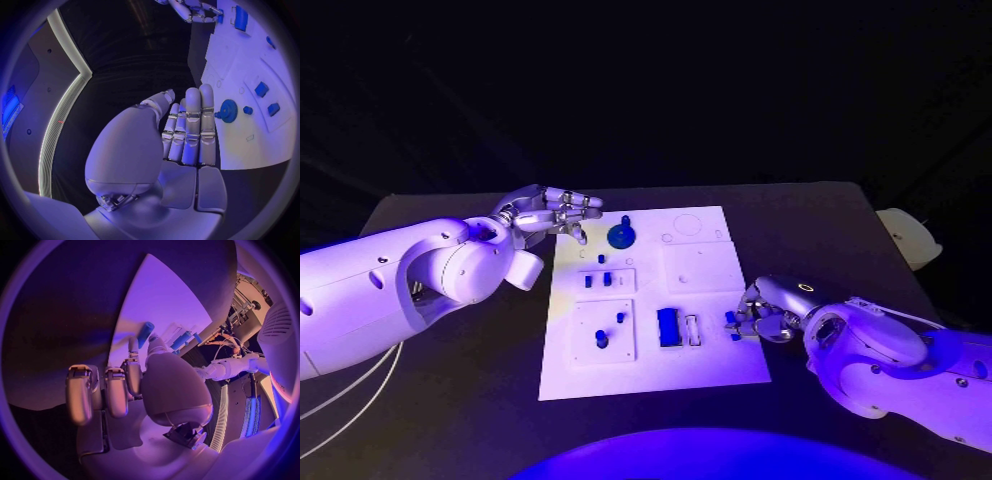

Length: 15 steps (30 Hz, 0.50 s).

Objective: Assemble the parts on the task board

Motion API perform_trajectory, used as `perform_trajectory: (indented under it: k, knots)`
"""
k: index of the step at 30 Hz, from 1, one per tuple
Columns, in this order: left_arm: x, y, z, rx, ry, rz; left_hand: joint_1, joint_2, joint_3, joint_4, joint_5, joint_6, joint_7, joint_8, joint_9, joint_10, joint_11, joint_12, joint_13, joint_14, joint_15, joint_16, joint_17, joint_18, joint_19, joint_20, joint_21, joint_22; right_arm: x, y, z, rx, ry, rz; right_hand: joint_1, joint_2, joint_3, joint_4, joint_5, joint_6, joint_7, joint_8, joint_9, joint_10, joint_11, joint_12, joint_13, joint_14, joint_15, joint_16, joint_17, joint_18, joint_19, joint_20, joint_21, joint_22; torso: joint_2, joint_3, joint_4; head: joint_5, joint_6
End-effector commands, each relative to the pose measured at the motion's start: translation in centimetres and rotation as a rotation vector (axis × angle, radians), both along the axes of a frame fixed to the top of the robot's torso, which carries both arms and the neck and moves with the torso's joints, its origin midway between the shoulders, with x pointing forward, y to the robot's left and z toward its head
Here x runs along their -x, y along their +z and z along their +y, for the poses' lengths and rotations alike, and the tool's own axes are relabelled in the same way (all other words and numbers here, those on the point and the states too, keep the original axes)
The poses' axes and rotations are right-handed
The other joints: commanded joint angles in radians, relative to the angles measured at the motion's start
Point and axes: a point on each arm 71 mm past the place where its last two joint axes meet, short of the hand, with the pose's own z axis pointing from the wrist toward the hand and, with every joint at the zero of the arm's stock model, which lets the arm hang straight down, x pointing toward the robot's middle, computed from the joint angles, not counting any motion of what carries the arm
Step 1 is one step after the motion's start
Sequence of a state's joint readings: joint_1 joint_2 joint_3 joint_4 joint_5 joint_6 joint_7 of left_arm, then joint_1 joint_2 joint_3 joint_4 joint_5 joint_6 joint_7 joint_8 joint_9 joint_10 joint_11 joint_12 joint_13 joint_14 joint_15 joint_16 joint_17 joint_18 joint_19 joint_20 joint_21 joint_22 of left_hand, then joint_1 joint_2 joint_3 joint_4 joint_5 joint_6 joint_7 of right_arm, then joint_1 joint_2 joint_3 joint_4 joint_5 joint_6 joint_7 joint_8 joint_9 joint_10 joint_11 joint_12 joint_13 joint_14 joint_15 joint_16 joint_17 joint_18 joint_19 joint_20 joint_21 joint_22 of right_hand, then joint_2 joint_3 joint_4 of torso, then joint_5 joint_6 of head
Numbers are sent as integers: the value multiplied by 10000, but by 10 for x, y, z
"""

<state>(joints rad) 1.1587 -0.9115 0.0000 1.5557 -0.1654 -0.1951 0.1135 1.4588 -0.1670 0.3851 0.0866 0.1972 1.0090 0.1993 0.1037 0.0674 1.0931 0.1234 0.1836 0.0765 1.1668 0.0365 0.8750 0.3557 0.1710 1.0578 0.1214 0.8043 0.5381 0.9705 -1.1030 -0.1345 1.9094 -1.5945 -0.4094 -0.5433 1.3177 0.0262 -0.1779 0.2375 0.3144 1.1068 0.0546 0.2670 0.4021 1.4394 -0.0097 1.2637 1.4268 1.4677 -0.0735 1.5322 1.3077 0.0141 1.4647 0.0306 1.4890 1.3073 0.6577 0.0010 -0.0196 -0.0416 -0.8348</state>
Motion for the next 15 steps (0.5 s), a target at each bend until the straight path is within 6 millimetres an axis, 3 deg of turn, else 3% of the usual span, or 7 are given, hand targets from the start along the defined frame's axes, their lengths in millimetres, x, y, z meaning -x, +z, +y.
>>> perform_trajectory:
  k: [1,3,4,15]
  knots:
    - [1,1,-2,106,-119,11,-34,33,-60,-7,9,-80,7,33,-1,-68,19,33,-13,-49,4,-56,-9,135,-38,-3,-56,-6,0,-6,0,542,203,117,577,239,272,-261,-615,41,-49,-115,-39,22,-142,-60,-812,842,-120,25,1731,20,822,-40,45,2420,-5,4,3,4,-20]
    - [2,1,-2,113,-147,19,-36,38,-60,-5,9,-81,7,35,0,-70,19,36,-13,-49,4,-56,-10,135,-38,-3,-58,-8,0,-7,0,631,236,123,1040,402,654,-488,-1462,37,-67,-165,-57,8,-165,-86,-817,842,-148,25,1735,19,823,-80,46,2421,0,3,7,32,-53]
    - [2,1,-3,118,-168,26,-37,40,-60,-5,9,-81,7,36,0,-71,19,37,-13,-49,4,-56,-10,135,-37,-3,-59,-9,0,-8,0,680,257,124,1150,416,777,-548,-1664,41,-73,-183,-64,6,-171,-92,-817,842,-149,25,1737,19,823,-83,43,2421,-2,2,10,34,-57]
    - [3,1,-3,96,-204,85,-45,45,-63,0,9,-87,10,36,-1,-80,22,40,-14,-49,5,-57,-13,135,-36,-2,-63,-12,1,-12,5,1315,745,140,1521,201,1350,-883,-1924,86,-67,-279,-100,-20,-169,-162,-841,840,-146,18,1732,25,813,-91,5,2413,-23,-5,-2,63,-95]
